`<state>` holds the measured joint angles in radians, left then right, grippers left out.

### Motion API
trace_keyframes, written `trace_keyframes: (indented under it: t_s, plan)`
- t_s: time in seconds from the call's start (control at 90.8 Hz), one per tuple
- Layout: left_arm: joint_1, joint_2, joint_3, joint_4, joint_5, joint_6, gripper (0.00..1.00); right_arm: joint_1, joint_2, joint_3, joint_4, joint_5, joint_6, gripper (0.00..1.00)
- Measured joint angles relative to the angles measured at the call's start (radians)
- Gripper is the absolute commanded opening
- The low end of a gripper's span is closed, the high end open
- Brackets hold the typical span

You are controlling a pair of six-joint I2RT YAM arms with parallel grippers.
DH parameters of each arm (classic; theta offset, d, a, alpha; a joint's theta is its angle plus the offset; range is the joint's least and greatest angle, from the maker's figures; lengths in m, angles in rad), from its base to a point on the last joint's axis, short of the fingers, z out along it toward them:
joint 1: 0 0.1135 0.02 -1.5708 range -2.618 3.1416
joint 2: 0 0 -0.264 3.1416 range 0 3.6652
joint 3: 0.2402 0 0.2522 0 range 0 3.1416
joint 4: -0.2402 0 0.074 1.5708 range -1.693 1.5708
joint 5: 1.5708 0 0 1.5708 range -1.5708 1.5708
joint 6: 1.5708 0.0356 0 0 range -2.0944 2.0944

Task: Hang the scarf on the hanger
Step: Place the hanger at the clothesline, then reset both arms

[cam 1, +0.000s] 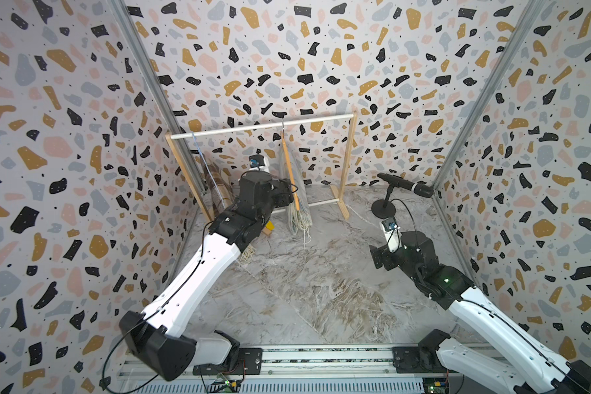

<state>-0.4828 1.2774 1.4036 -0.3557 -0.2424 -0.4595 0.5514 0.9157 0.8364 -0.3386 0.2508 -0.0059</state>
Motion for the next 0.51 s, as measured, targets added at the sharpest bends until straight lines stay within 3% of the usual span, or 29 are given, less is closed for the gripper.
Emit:
trace_keyframes:
  t_s: [0.231, 0.385, 0.507]
  plan:
    - [0.006, -0.335, -0.382, -0.003, -0.039, 0.039, 1.00, -0.209, 0.062, 0.055, -0.006, -0.078, 0.036, 1.00]
    - [0.034, -0.500, -0.626, -0.006, -0.211, 0.061, 1.00, -0.415, 0.149, 0.039, 0.012, -0.130, 0.113, 0.99]
    - [0.077, -0.576, -0.763, 0.012, -0.349, 0.086, 1.00, -0.499, 0.217, -0.068, 0.125, -0.092, 0.137, 0.99]
